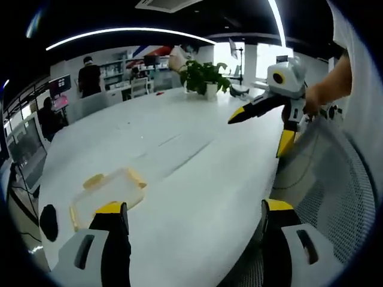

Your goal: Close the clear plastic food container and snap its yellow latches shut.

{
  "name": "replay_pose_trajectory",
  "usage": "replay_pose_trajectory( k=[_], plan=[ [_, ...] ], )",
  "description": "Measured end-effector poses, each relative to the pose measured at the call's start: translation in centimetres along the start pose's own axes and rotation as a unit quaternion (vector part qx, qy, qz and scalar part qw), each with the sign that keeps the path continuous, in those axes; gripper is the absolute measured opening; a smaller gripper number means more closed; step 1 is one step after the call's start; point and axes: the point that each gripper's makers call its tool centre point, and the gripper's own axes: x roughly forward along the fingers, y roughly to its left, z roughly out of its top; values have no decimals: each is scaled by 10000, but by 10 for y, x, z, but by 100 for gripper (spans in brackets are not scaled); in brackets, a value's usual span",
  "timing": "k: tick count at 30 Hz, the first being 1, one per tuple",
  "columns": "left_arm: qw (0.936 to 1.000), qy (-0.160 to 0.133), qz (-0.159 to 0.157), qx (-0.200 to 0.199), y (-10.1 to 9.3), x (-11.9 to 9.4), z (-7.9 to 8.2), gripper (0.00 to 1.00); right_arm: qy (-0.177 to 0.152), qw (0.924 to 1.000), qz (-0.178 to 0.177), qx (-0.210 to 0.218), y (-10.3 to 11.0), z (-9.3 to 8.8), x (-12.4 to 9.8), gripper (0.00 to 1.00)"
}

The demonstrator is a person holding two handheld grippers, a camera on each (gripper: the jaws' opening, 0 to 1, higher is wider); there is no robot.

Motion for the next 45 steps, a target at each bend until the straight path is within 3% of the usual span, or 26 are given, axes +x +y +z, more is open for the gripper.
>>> replay_pose_trajectory(
  k=[19, 31, 45],
  plan=[
    [9999, 115, 28, -83, 22, 2, -9, 88, 49, 9996, 226, -130, -7, 14, 28, 81],
    [9997, 230, -83, 95, 35, 2, -15, 89, 70, 9988, 409, -249, -13, 29, 49, 79],
    [9991, 366, -126, 145, 62, -1, -23, 88, 174, 9971, 619, -399, -16, 35, 73, 77]
  ],
)
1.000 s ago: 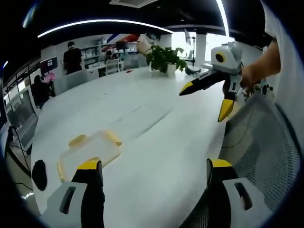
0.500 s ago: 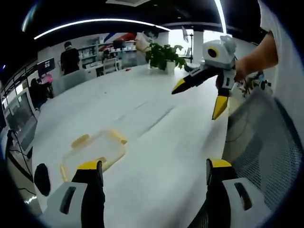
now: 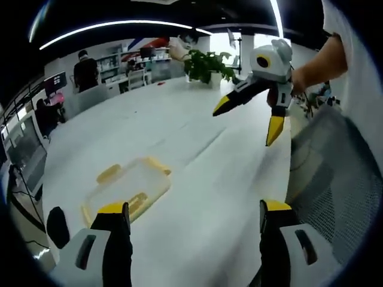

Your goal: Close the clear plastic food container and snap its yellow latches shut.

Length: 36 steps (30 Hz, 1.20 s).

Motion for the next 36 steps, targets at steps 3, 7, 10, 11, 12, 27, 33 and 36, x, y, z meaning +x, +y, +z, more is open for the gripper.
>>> replay_pose_trajectory(
  k=[3, 7, 10, 11, 12, 27, 33, 36],
  plan=[
    [10000, 54, -33, 48, 6, 1, -2, 87, 7, 10000, 22, -35, -1, 2, 4, 77],
    [9997, 158, -60, 173, 14, 0, -6, 86, 51, 10000, 75, -37, -3, 1, 12, 76],
    [9995, 210, -73, 231, 20, -1, -8, 86, 74, 9999, 125, -78, -3, 2, 17, 76],
    [9994, 221, -82, 246, 21, -1, -9, 86, 85, 9998, 138, -91, -4, 2, 19, 76],
    [9993, 246, -93, 266, 23, -1, -10, 86, 104, 9998, 153, -105, -4, 3, 21, 75],
    [9970, 487, -193, 574, 47, -3, -21, 85, 175, 9987, 294, -376, -22, 18, 41, 74],
    [9966, 540, -142, 600, 67, -6, -25, 84, 212, 9980, 405, -444, -23, 25, 50, 74],
    [9962, 572, -127, 641, 73, -7, -26, 84, 254, 9974, 453, -493, -24, 26, 55, 74]
  ],
)
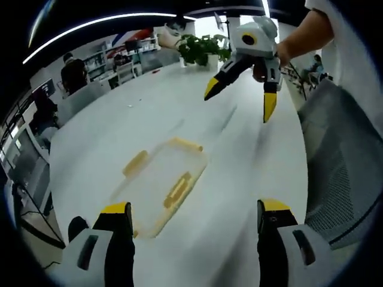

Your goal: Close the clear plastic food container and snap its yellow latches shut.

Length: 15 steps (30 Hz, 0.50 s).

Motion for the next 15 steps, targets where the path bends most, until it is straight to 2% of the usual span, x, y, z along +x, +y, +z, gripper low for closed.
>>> replay_pose_trajectory(
  k=[15],
  plan=[
    [9994, 247, 8, 225, 26, -6, -18, 83, 168, 9994, 199, -219, -11, 4, 16, 73]
  ],
)
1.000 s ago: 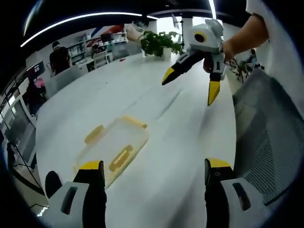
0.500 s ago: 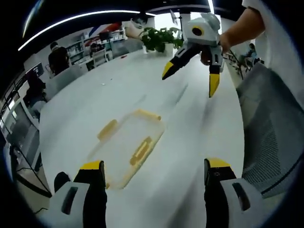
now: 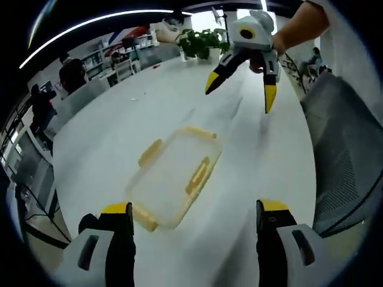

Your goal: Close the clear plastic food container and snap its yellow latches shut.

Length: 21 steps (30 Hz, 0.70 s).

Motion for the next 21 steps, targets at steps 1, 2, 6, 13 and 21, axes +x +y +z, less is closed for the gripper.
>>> replay_pose_trajectory(
  k=[1, 2, 6, 13, 21],
  plan=[
    [10000, 20, -10, 22, 1, 0, -1, 83, 13, 10000, 9, -8, -1, 0, 1, 73],
    [10000, 28, -20, 33, 2, 0, -1, 83, 23, 10000, 12, -16, -2, 1, 2, 73],
    [9997, 94, -60, 206, 7, 1, -3, 83, 78, 9999, 97, -59, -4, 1, 7, 73],
    [9985, 245, -192, 443, 18, 4, -9, 81, 171, 9995, 206, -160, -10, 4, 15, 72],
    [9947, 476, -362, 838, 26, 9, -14, 81, 359, 9985, 323, -266, -19, 7, 28, 72]
  ],
)
